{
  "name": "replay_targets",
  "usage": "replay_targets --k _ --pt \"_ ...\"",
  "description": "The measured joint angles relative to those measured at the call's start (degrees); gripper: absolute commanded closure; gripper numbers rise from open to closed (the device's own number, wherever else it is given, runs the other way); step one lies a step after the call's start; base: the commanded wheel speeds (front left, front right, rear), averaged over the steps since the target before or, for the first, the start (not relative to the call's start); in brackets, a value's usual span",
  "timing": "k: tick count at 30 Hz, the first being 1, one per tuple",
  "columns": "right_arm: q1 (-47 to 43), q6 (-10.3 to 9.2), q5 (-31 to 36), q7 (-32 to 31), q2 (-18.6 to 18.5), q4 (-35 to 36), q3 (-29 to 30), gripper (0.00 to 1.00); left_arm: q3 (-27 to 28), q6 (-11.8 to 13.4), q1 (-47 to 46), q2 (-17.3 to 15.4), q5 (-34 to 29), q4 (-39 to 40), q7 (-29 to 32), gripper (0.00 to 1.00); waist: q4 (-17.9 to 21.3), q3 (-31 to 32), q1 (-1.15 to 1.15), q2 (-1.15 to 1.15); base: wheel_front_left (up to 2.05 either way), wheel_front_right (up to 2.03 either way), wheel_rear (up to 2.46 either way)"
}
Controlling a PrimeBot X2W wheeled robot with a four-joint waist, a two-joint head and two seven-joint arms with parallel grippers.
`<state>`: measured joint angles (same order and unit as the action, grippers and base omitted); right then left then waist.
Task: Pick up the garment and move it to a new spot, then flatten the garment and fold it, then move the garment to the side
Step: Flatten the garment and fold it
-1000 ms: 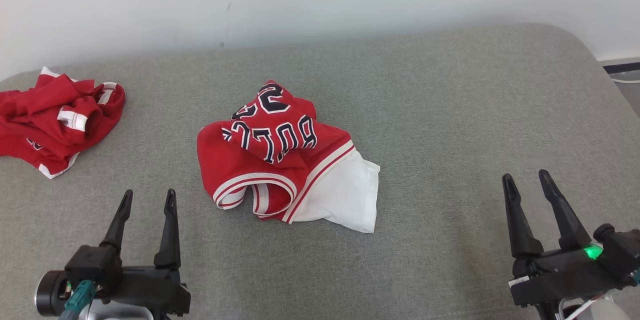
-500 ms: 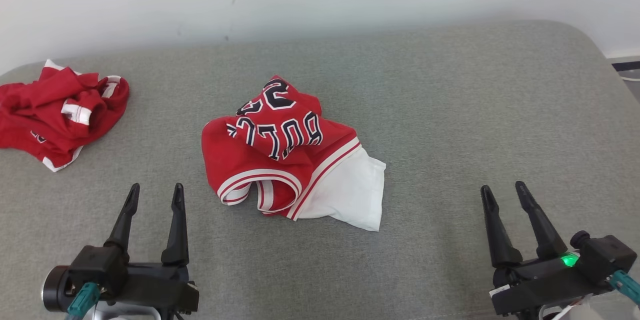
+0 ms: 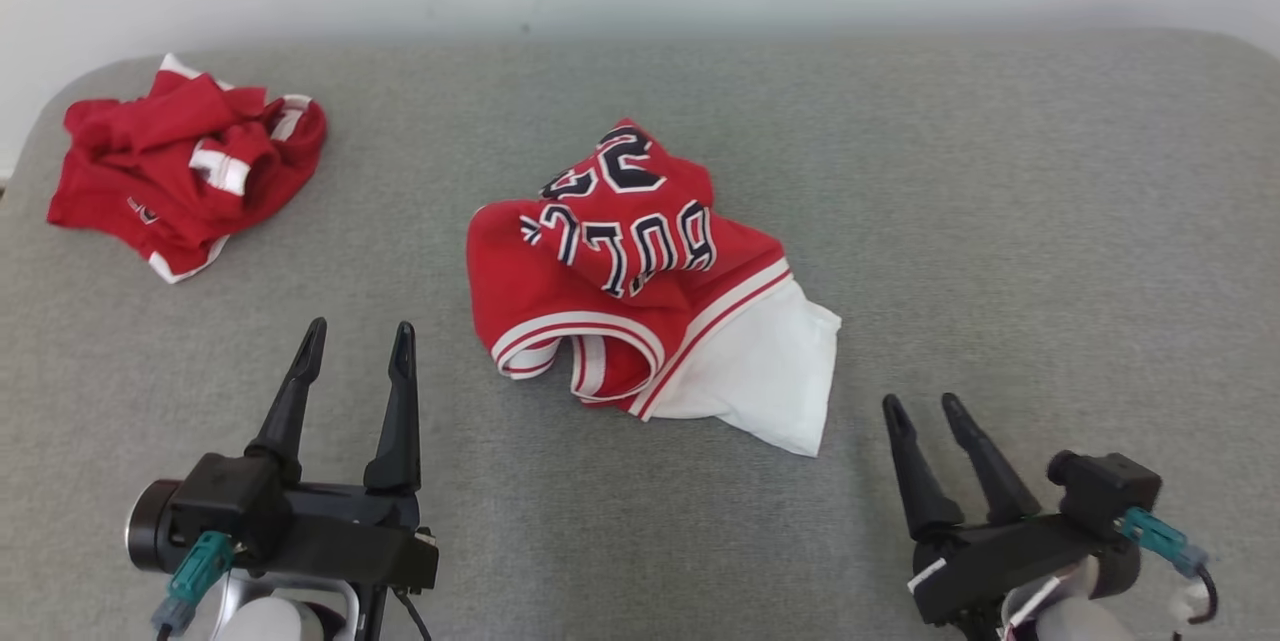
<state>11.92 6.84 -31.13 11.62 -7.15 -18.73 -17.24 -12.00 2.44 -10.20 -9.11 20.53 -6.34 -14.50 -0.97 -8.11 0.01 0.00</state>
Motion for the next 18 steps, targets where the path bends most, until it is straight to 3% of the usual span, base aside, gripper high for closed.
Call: replay_targets --k 17,18 --pt "9.3 0.22 -8.8 -8.1 2.6 -15.9 -2.5 0.0 0.1 -1.9 -1.7 0.1 -0.4 -0.6 0.0 0.0 -7.1 -3.2 0.0 0.0 0.0 0.0 0.0" --pt "9.9 0.22 -9.3 -8.1 2.7 -16.5 -2.6 0.17 0.3 -1.9 -1.7 0.0 -0.4 -0.6 0.0 0.0 -7.3 -3.3 0.0 0.0 0.0 0.0 0.0"
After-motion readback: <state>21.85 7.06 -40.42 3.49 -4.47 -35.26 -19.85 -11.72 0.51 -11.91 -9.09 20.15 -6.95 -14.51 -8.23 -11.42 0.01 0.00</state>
